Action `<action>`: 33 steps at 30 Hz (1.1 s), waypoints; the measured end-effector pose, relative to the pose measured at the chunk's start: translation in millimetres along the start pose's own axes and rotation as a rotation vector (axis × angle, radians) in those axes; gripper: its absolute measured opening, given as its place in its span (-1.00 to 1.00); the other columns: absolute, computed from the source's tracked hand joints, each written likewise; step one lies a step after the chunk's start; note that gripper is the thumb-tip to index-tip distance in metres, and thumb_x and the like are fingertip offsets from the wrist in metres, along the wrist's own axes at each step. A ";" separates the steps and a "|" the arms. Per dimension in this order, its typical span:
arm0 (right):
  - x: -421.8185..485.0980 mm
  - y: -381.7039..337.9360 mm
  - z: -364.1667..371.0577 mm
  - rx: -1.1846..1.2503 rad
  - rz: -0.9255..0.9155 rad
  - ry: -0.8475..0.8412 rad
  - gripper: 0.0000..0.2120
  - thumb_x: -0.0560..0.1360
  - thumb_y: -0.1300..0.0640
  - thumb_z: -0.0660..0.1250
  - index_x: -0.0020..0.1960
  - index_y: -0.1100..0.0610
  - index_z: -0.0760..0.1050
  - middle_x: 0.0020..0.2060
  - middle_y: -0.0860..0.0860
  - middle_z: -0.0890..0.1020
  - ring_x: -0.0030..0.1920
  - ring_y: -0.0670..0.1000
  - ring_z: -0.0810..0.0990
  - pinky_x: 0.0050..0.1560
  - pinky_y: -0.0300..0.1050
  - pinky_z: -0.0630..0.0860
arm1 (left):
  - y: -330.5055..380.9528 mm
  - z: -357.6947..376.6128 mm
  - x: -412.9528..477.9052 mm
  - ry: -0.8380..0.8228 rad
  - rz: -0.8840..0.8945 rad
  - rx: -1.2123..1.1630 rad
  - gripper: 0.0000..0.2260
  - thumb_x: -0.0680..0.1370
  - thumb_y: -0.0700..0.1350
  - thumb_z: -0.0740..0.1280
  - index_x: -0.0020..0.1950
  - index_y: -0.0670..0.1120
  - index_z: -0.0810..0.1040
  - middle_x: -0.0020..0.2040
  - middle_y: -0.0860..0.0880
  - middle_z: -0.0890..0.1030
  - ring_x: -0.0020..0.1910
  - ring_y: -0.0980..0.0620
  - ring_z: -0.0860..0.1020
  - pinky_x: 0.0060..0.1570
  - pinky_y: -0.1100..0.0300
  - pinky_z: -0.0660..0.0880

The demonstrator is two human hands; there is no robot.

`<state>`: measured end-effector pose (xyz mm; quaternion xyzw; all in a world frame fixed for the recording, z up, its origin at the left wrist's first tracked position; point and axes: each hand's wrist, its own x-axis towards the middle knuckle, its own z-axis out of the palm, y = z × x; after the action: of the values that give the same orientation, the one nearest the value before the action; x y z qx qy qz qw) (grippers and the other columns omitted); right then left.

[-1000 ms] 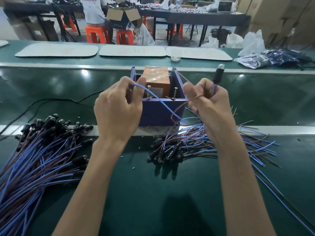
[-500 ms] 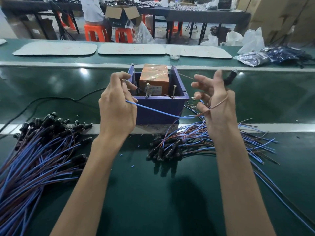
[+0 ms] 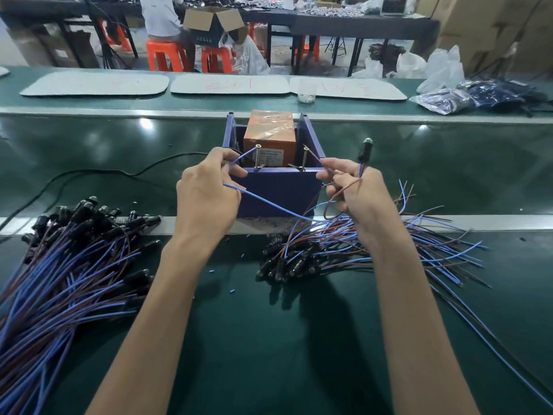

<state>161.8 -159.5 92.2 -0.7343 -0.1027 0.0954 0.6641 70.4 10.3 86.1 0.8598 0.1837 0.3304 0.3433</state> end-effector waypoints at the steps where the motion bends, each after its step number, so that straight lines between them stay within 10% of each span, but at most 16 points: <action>1: 0.2 0.7 1.0 -0.011 0.009 -0.010 -0.64 0.62 0.37 0.02 0.21 0.18 0.53 -0.22 -0.03 0.60 -0.46 -0.20 0.42 -0.55 -0.41 0.24 | -0.7 -0.3 -0.1 -0.015 -0.007 -0.007 -0.73 0.57 -0.33 0.13 0.17 -0.14 0.52 -0.21 0.13 0.58 -0.13 -0.11 0.65 0.06 -0.07 0.52; 33: 6.3 5.4 -3.8 0.054 -0.027 -0.046 -0.62 0.57 0.41 0.05 -0.12 0.12 0.59 -0.31 0.01 0.50 -0.51 -0.19 0.38 -0.57 -0.41 0.23 | 8.1 -13.0 2.5 -0.147 -0.056 -0.011 -0.61 0.45 -0.45 0.13 0.01 0.00 0.49 -0.29 0.16 0.56 -0.19 0.02 0.65 0.05 -0.01 0.54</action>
<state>169.1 -161.9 87.1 -0.7121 -0.1251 0.1059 0.6826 63.9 12.1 100.1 0.8743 0.1799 0.2578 0.3698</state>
